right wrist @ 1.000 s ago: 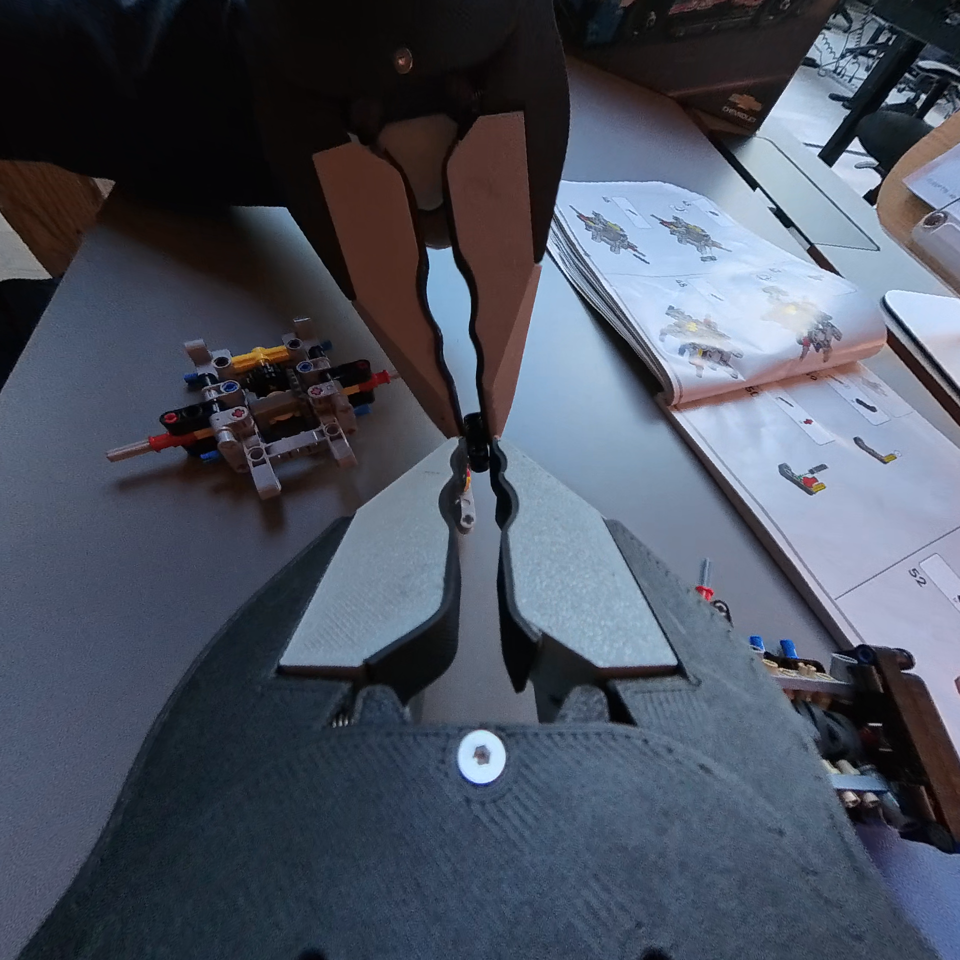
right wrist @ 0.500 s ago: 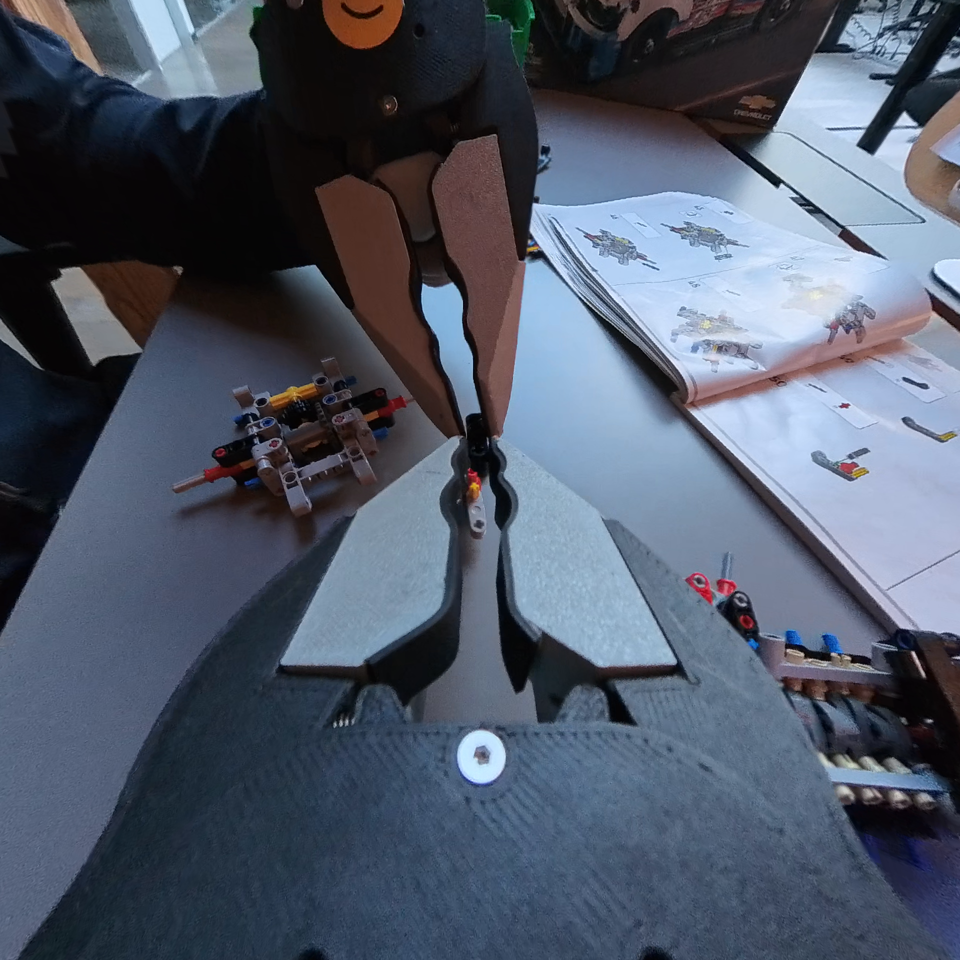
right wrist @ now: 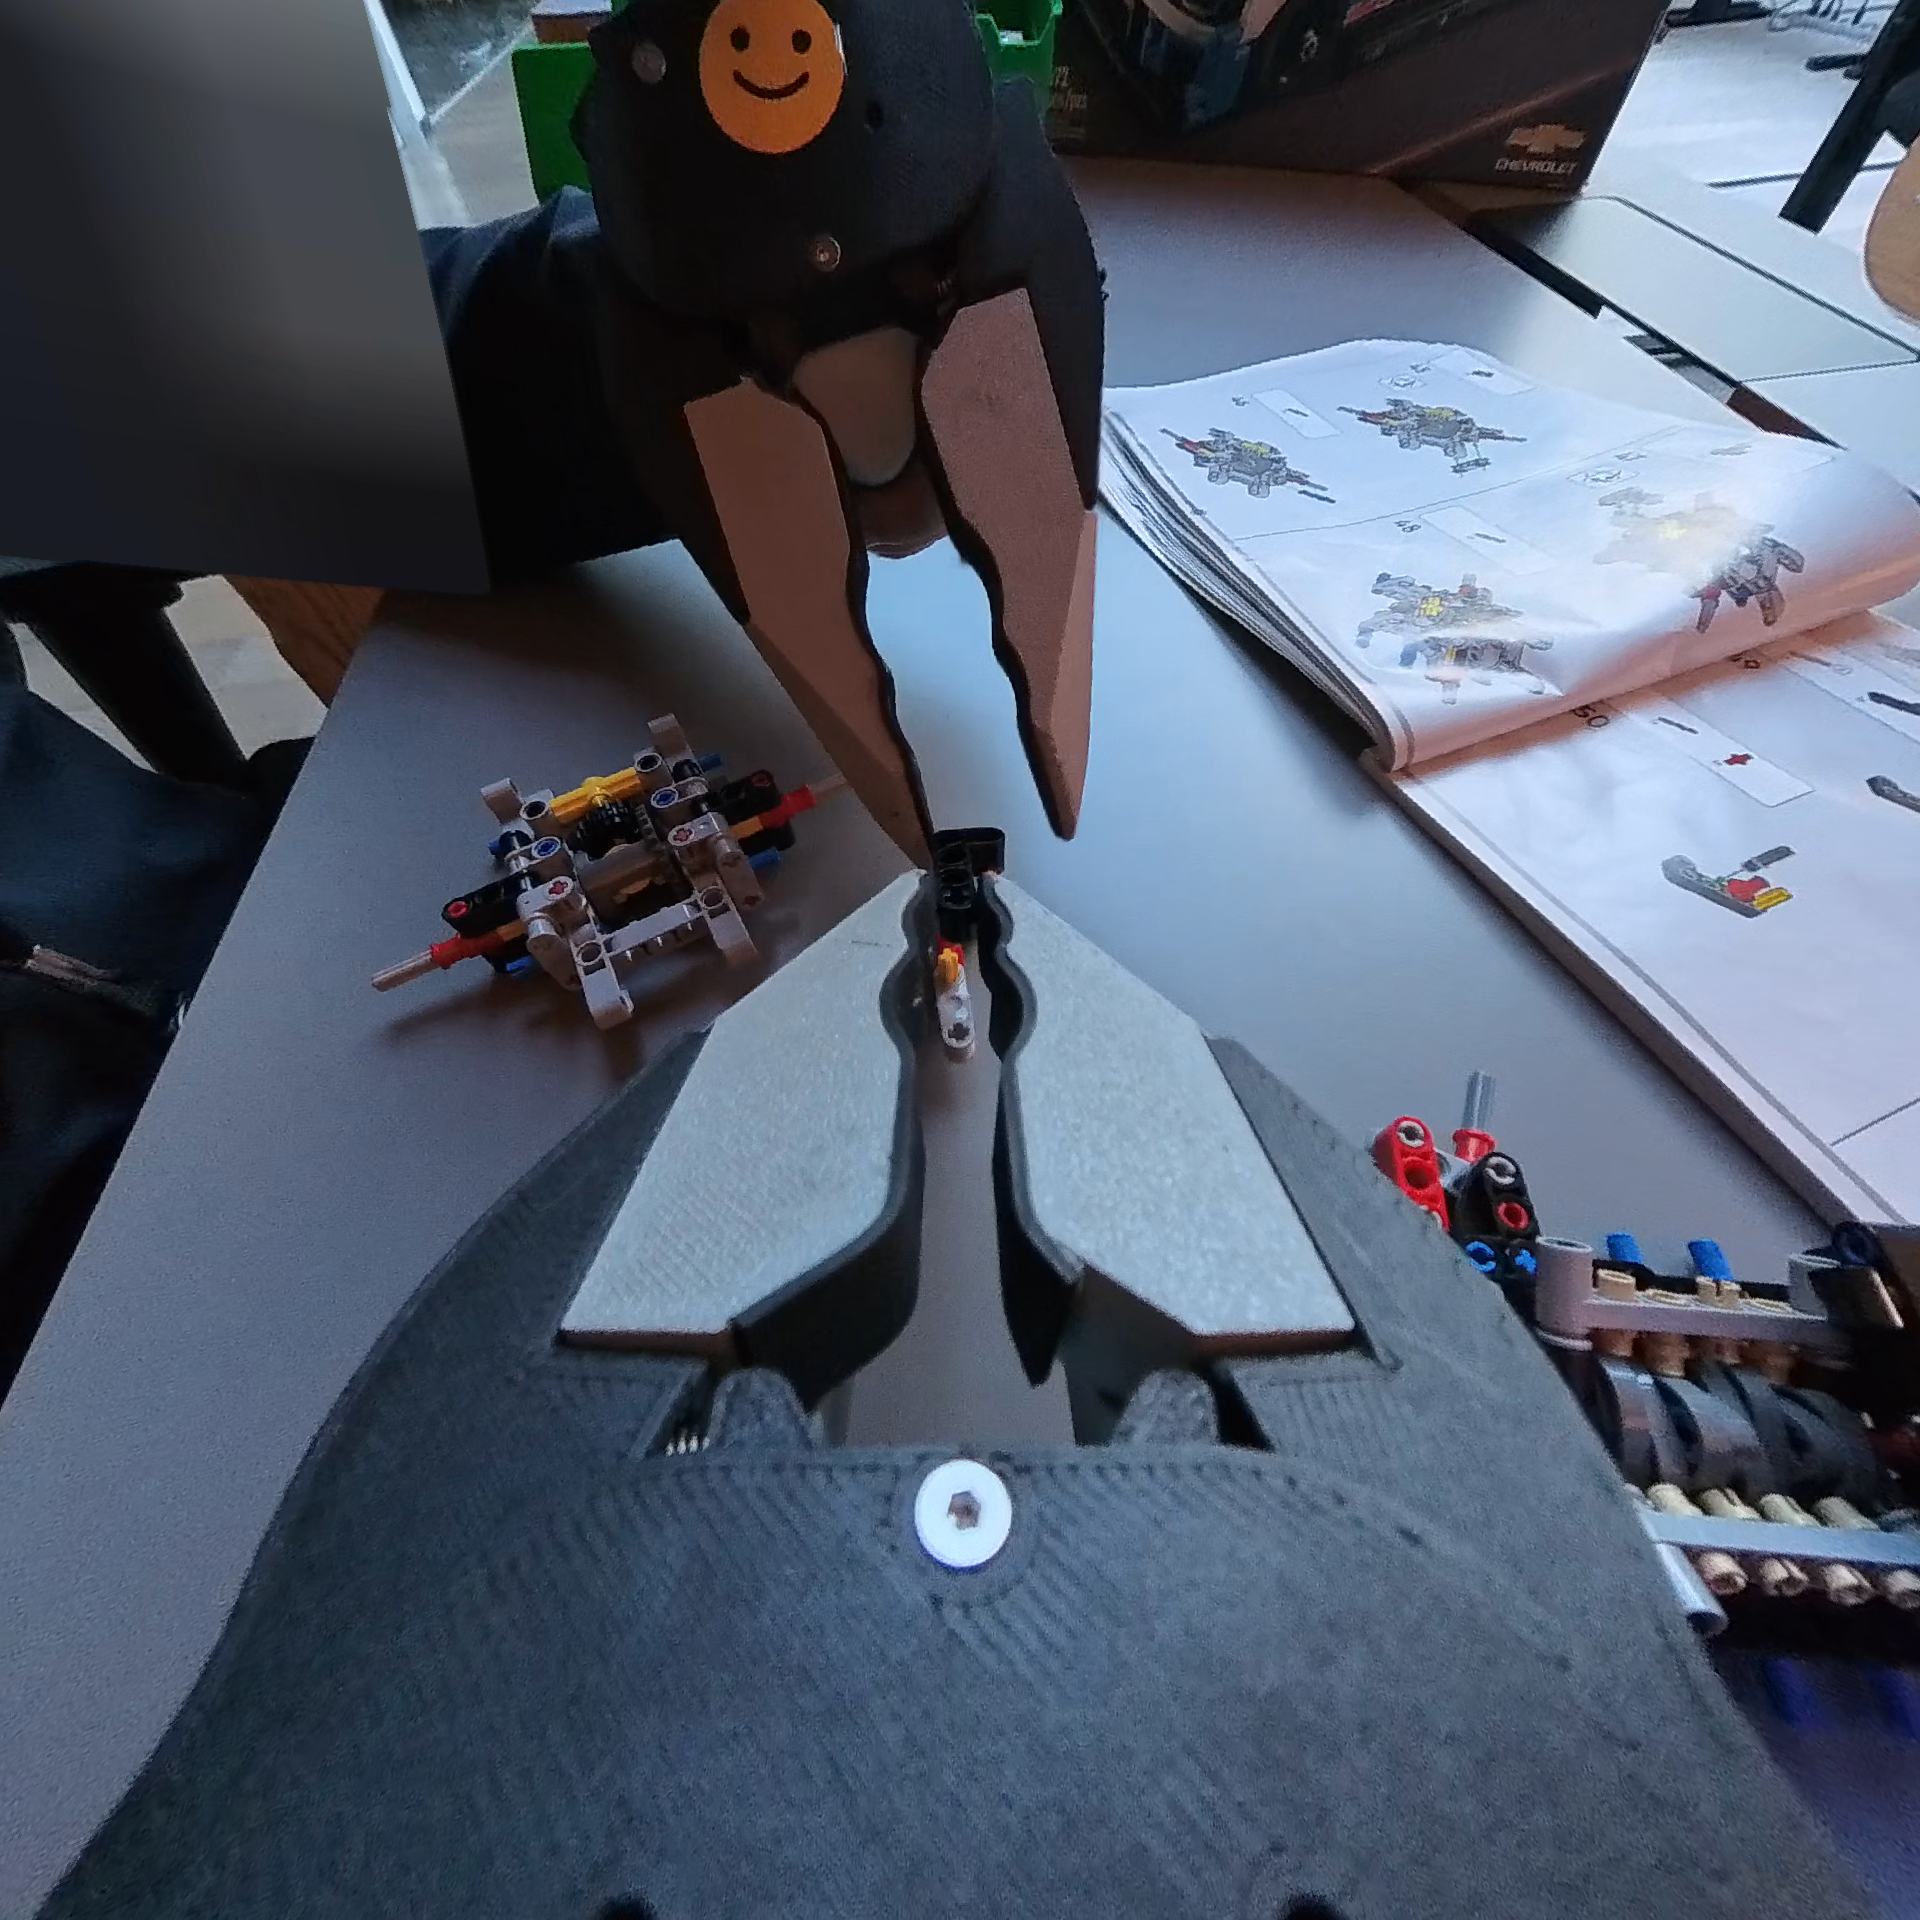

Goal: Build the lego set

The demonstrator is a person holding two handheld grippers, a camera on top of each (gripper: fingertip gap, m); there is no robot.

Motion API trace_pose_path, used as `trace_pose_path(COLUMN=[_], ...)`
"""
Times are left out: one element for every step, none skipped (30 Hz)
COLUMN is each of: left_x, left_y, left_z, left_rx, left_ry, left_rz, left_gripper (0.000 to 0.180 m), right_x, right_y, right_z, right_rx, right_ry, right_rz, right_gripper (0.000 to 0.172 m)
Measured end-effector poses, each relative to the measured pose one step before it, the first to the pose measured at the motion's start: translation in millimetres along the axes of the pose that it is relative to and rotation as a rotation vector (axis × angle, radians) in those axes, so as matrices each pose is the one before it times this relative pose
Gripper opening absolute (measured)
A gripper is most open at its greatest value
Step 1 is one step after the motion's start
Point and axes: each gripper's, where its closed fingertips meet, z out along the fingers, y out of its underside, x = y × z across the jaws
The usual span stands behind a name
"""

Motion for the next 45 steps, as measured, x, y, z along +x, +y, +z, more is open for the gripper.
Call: trace_pose_path(left_x=[1.13, 1.42, 1.91, 1.36, 0.94, 0.54, 0.34, 0.31, -0.2, -0.16, -0.11, 0.19, -0.21, -0.33, -0.05, -0.16, -0.58, -0.28, 0.16, -0.04, -0.22, -0.06, -0.33, -0.28, -0.32, 0.05, 0.04, 0.06, 0.19, -0.3, -0.49, -0.29, -0.11, -0.45, -0.55, -0.57, -0.63, -0.88, -0.8, -0.34, -0.05, -0.12, -0.52, -1.01, -0.47], left_y=[-0.3, -0.99, -1.02, -0.74, -0.11, 0.37, 0.49, 0.29, 0.02, -0.09, -0.26, -0.47, -0.65, -0.82, -0.98, -1.06, -1.07, -0.98, -0.58, -0.62, -0.48, -0.3, -0.45, -0.57, -0.71, -0.83, -0.65, -0.42, -0.27, -0.24, -0.27, -0.2, -0.04, 0.09, 0.14, 0.01, -0.05, -0.57, -1.0, -1.32, -0.58, -0.41, -0.35, -0.45, -0.63], left_z=[0.19, 0.12, -0.02, 0.22, 0.54, 0.66, 0.68, 0.54, 0.33, 0.0, -0.21, -0.27, -0.42, -0.47, -0.56, -0.66, -0.65, -0.42, -0.11, 0.03, 0.15, 0.13, -0.07, -0.21, -0.34, -0.4, -0.25, -0.1, -0.09, -0.25, -0.24, -0.18, -0.13, -0.12, -0.21, -0.39, -0.46, -0.28, -0.05, 0.08, 0.24, 0.22, -0.19, -0.49, -0.83], left_rx=[0.0016, 0.0045, 0.0049, 0.0032, -0.0002, -0.0031, -0.0025, -0.0023, -0.0011, 0.0, 0.0021, 0.0043, 0.0052, 0.0067, 0.008, 0.0087, 0.0092, 0.0074, 0.0046, 0.0035, 0.0027, 0.001, 0.0023, 0.0036, 0.0043, 0.0053, 0.0056, 0.0048, 0.0042, 0.0037, 0.0031, 0.0013, -0.0011, -0.0015, -0.0017, -0.0012, 0.0009, 0.0049, 0.0083, 0.0092, 0.0034, 0.002, 0.0025, 0.0026, 0.0042], left_ry=[0.0052, 0.0071, 0.01, 0.0084, 0.0048, 0.0019, -0.0014, -0.0017, -0.0043, -0.0023, -0.001, 0.0014, -0.0004, -0.0006, 0.0012, 0.0012, -0.0006, 0.0015, 0.0053, 0.0034, 0.0003, -0.0002, -0.0036, -0.0033, -0.0015, 0.0018, 0.0034, 0.0041, 0.0048, 0.002, -0.0009, -0.0007, -0.0004, -0.0032, -0.0043, -0.0038, -0.0026, -0.0025, -0.0014, 0.0019, 0.0038, 0.0009, -0.0039, -0.0083, -0.0055], left_rz=[0.0025, 0.0013, -0.0001, -0.0021, -0.0019, 0.0018, 0.0043, 0.0059, 0.0051, 0.0026, 0.001, 0.0002, -0.0004, -0.0013, -0.0021, -0.0027, -0.0035, -0.0061, -0.0088, -0.0095, -0.0066, -0.0015, 0.0021, 0.0025, 0.0003, -0.0028, -0.006, -0.0075, -0.0078, -0.0058, -0.0026, -0.0008, -0.0004, 0.0011, 0.003, 0.002, -0.0021, -0.0069, -0.0108, -0.0129, -0.0111, -0.0055, 0.0011, 0.0067, 0.0088], left_gripper=[0.023, 0.022, 0.021, 0.019, 0.018, 0.018, 0.017, 0.014, 0.014, 0.014, 0.013, 0.013, 0.013, 0.013, 0.013, 0.012, 0.012, 0.012, 0.012, 0.012, 0.012, 0.013, 0.013, 0.013, 0.013, 0.013, 0.013, 0.013, 0.013, 0.013, 0.013, 0.013, 0.013, 0.013, 0.013, 0.013, 0.013, 0.013, 0.013, 0.016, 0.019, 0.019, 0.018, 0.014, 0.013], right_x=[-0.25, -0.38, -0.41, -0.48, -0.34, -0.18, 0.06, 0.03, -0.21, -0.04, 0.03, -0.2, -0.04, 0.2, 0.0, 0.05, 0.19, 0.16, -0.1, 0.15, 0.25, 0.14, 0.22, 0.2, 0.04, 0.12, -0.03, 0.02, 0.07, 0.19, 0.3, 0.23, 0.12, 0.32, 0.44, 0.46, 0.58, 0.72, 0.96, 1.28, 1.25, 0.43, -0.3, -0.4, -0.42], right_y=[0.53, 0.53, 0.34, 0.14, -0.18, -0.02, -0.19, -0.39, -0.28, 0.07, -0.04, -0.33, -0.44, -0.46, -0.66, -0.64, -0.7, -0.62, -0.76, -1.0, -0.89, -0.46, -0.45, -0.57, -0.48, -0.69, -0.64, -0.42, -0.19, -0.21, -0.22, -0.17, -0.1, 0.07, 0.08, 0.14, -0.21, -0.59, -1.01, -0.78, -0.37, -0.65, -0.91, -0.74, -0.51], right_z=[0.6, 0.64, 0.75, 0.47, 0.44, 0.29, 0.21, -0.08, -0.05, 0.01, -0.22, -0.27, -0.26, -0.46, -0.44, -0.61, -0.61, -0.55, -0.41, -0.52, -0.41, -0.3, -0.17, -0.32, -0.33, -0.39, -0.36, -0.17, -0.15, -0.03, -0.09, -0.05, 0.02, 0.16, 0.1, 0.26, 0.12, 0.0, -0.2, -0.24, -0.15, -0.19, -0.31, -0.24, -0.13], right_rx=[-0.0032, -0.0032, -0.0028, -0.0018, 0.0001, 0.0001, 0.0, 0.0019, 0.0018, -0.0006, 0.0003, 0.0021, 0.003, 0.0037, 0.0045, 0.0048, 0.0044, 0.0036, 0.0034, 0.0048, 0.0051, 0.0035, 0.0038, 0.0045, 0.0039, 0.0041, 0.0037, 0.0022, 0.0011, 0.0011, 0.0013, 0.0008, -0.0001, -0.0001, -0.0001, -0.0003, 0.0013, 0.004, 0.0054, 0.0034, 0.0023, 0.0037, 0.0053, 0.0052, 0.0041], right_ry=[-0.0021, -0.0014, -0.0012, -0.0009, -0.0008, -0.0001, 0.0015, 0.0008, -0.0008, 0.0002, 0.0, -0.0007, -0.0006, 0.0, -0.0012, -0.0012, 0.0002, 0.0008, -0.0001, 0.0006, 0.0001, -0.0027, -0.0032, -0.0018, -0.0014, -0.0012, -0.0009, -0.0004, 0.0, 0.0014, 0.0025, 0.0017, 0.0011, 0.0022, 0.0026, 0.0023, 0.0028, 0.0042, 0.0055, 0.0067, 0.0066, 0.0006, -0.0046, -0.0065, -0.0048], right_rz=[0.0024, 0.0006, -0.0008, -0.001, -0.0005, -0.0001, -0.0004, -0.0009, -0.0004, 0.0, -0.0011, -0.0012, -0.0001, 0.0001, 0.0005, 0.0013, 0.0008, 0.0001, 0.0007, 0.0019, 0.0034, 0.0066, 0.0074, 0.0046, 0.0026, 0.0016, 0.0012, 0.0011, 0.0002, -0.001, -0.0012, -0.001, -0.0008, -0.0004, -0.0001, 0.0009, 0.0013, 0.0005, 0.0007, 0.0016, 0.0029, 0.0048, 0.0062, 0.0061, 0.0044], right_gripper=[0.004, 0.004, 0.004, 0.004, 0.004, 0.004, 0.004, 0.004, 0.004, 0.004, 0.004, 0.005, 0.005, 0.004, 0.004, 0.004, 0.004, 0.004, 0.004, 0.004, 0.003, 0.004, 0.004, 0.004, 0.004, 0.004, 0.004, 0.004, 0.004, 0.004, 0.004, 0.004, 0.004, 0.004, 0.004, 0.003, 0.004, 0.004, 0.004, 0.004, 0.004, 0.004, 0.004, 0.004, 0.004])
